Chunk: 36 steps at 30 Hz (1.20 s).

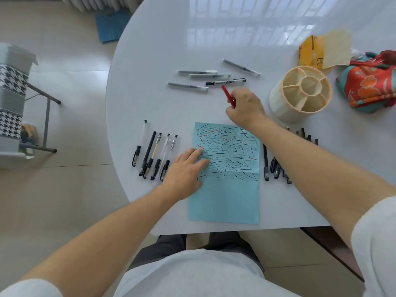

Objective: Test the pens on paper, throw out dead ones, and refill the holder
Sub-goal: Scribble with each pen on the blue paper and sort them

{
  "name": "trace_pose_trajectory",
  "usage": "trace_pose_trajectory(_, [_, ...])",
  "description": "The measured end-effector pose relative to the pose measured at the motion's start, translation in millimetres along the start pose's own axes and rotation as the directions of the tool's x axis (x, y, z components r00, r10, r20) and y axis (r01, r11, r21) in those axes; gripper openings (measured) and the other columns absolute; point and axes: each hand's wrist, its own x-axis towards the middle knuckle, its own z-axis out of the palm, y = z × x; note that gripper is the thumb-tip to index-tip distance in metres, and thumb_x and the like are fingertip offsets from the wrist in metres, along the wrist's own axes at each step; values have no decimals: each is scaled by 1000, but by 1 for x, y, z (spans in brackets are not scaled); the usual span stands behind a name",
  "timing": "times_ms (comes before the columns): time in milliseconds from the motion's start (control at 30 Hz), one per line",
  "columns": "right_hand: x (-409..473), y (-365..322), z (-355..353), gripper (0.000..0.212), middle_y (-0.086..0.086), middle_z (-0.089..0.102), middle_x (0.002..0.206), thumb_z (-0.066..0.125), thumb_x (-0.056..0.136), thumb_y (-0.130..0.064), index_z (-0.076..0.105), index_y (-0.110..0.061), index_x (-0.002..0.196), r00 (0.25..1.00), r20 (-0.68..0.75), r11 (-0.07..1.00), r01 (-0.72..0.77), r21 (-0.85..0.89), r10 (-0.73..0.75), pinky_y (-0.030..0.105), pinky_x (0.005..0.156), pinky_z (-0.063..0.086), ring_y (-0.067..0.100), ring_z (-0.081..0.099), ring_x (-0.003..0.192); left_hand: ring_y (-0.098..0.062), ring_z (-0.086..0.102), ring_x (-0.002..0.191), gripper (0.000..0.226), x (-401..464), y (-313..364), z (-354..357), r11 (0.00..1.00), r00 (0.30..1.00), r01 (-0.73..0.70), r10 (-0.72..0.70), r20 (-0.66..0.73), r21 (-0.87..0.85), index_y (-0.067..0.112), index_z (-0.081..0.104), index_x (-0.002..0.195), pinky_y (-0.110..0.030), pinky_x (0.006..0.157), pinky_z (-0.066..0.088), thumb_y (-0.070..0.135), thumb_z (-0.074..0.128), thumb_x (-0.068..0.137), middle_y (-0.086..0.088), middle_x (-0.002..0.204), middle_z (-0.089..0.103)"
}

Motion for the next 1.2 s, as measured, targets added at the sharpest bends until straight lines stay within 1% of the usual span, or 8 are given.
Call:
trace_pose_trajectory(100, [-61, 11, -12, 10, 6, 71, 86, 63, 80, -19, 68, -16, 89, 976, -67, 892, -161, 422, 208, 38, 77, 60, 20, 71, 78, -25, 14, 149, 71, 5, 2, -6, 1000, 1000, -15, 14, 20, 12, 27, 40, 144, -42, 119, 25, 41, 70, 82, -4, 161, 24])
trace_pose_trajectory(233, [-154, 18, -2, 4, 8, 75, 72, 70, 86, -16, 73, -14, 89, 915, 113, 561, -331, 759, 387, 46, 72, 65, 25, 75, 65, -21, 33, 140, 65, 0, 16, -15, 973, 993, -75, 53, -106, -220, 25, 45, 143, -40, 114, 33, 47, 68, 87, -1, 151, 41])
trace_pose_trajectory(333, [-212, 5, 11, 10, 11, 75, 76, 70, 92, -9, 78, -16, 89, 906, 203, 377, -346, 859, 371, 40, 69, 62, 25, 73, 66, -5, 55, 111, 47, -9, 33, -21, 892, 995, -79, 100, 24, -445, 40, 44, 138, -27, 94, 45, 49, 55, 94, 13, 128, 60])
trace_pose_trajectory(467, [-255, -15, 23, 11, 18, 76, 82, 69, 89, -16, 79, -12, 91, 908, 263, 219, -344, 913, 327, 33, 68, 62, 28, 73, 72, -10, 58, 79, 18, -19, 39, -23, 889, 966, -150, 225, 128, -433, 32, 61, 111, -32, 70, 46, 39, 51, 98, 16, 85, 61])
trace_pose_trajectory(567, [-263, -23, 33, 13, 16, 75, 77, 70, 88, -22, 80, -14, 84, 895, 255, 232, -353, 906, 367, 34, 63, 60, 27, 71, 65, -14, 53, 73, 20, -26, 34, -21, 908, 957, -213, 268, 110, -361, 21, 64, 97, -37, 68, 45, 36, 51, 100, 8, 80, 61])
trace_pose_trajectory(700, [-250, 1, 31, 21, 13, 69, 70, 69, 92, -24, 74, -11, 76, 739, 154, 95, -284, 954, 656, 33, 52, 52, 22, 60, 55, -22, 61, 81, 25, -40, -1, -19, 972, 988, -130, 144, 56, -197, 18, 67, 104, -39, 71, 48, 35, 49, 101, 3, 88, 63])
trace_pose_trajectory(900, [-233, -8, 47, 11, 2, 79, 80, 66, 92, -9, 75, -15, 91, 889, 152, 378, -332, 864, 433, 29, 63, 60, 18, 71, 64, -18, 61, 103, 21, -47, -21, -10, 968, 975, -218, 213, -59, -124, 21, 70, 102, -34, 86, 53, 35, 57, 97, 7, 111, 66])
trace_pose_trajectory(1200, [-232, -38, 80, 15, -24, 77, 94, 64, 89, -29, 76, -32, 96, 969, 21, 755, -205, 623, 246, 33, 84, 60, 4, 74, 84, -19, 49, 130, 22, -50, -13, 7, 972, 979, -198, 191, -67, -122, 20, 75, 100, -33, 108, 41, 35, 60, 94, 2, 136, 58])
